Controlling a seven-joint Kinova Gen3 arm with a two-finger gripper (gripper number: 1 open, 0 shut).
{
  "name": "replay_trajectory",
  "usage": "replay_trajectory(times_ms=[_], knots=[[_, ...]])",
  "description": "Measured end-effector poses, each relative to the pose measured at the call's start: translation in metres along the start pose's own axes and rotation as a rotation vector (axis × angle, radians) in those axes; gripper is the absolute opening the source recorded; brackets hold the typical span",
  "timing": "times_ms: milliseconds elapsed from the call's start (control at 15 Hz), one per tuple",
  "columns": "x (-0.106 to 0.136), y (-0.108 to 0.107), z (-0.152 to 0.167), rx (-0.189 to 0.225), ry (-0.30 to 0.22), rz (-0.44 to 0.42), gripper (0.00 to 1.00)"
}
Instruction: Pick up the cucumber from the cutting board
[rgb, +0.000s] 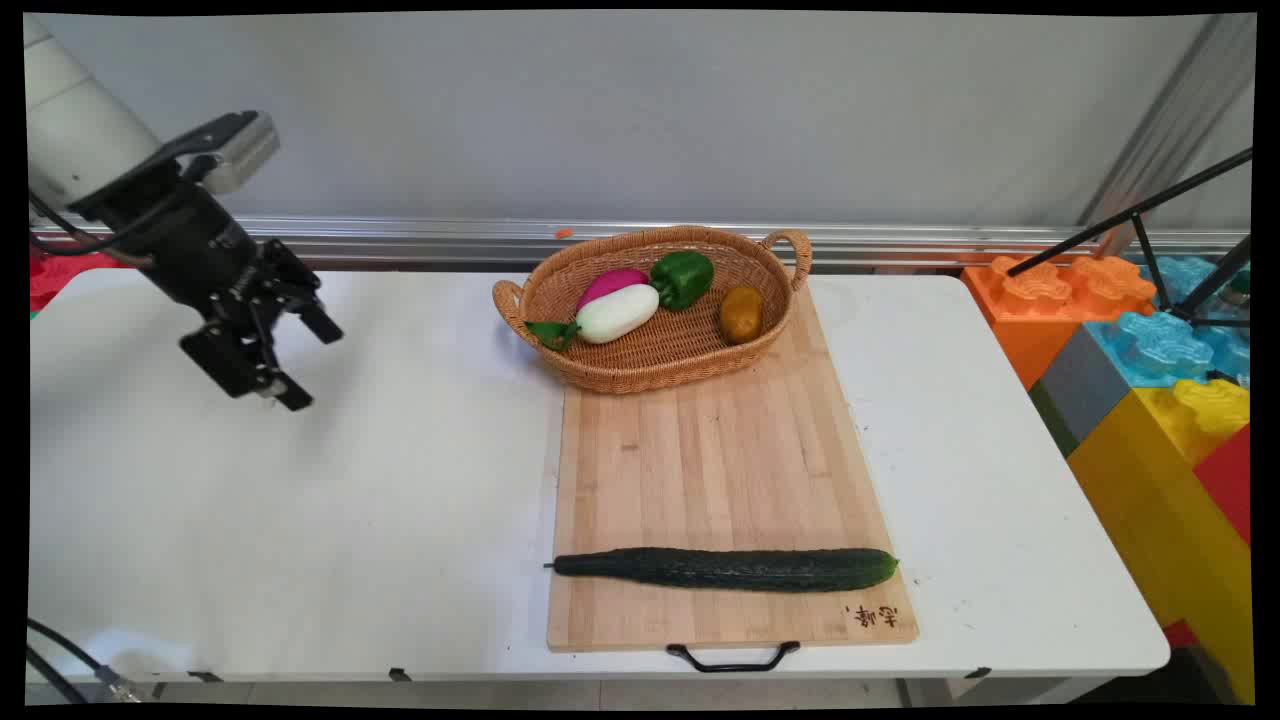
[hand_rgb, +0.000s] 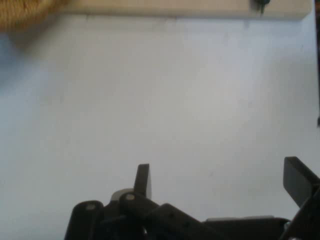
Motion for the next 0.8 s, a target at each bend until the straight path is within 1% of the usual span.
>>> replay_trajectory(times_ms=[67, 200, 333, 467, 600, 800], knots=[[0.006, 0.003, 0.005, -0.005, 0.020, 0.006, 1.00], [0.027, 0.009, 0.016, -0.006, 0.065, 0.025, 1.00], [0.055, 0.018, 0.028, -0.005, 0.111, 0.051, 1.00], [0.082, 0.028, 0.040, -0.009, 0.142, 0.075, 1.00], [0.112, 0.041, 0.055, -0.011, 0.164, 0.099, 1.00], [0.145, 0.058, 0.077, 0.000, 0.173, 0.117, 1.00]])
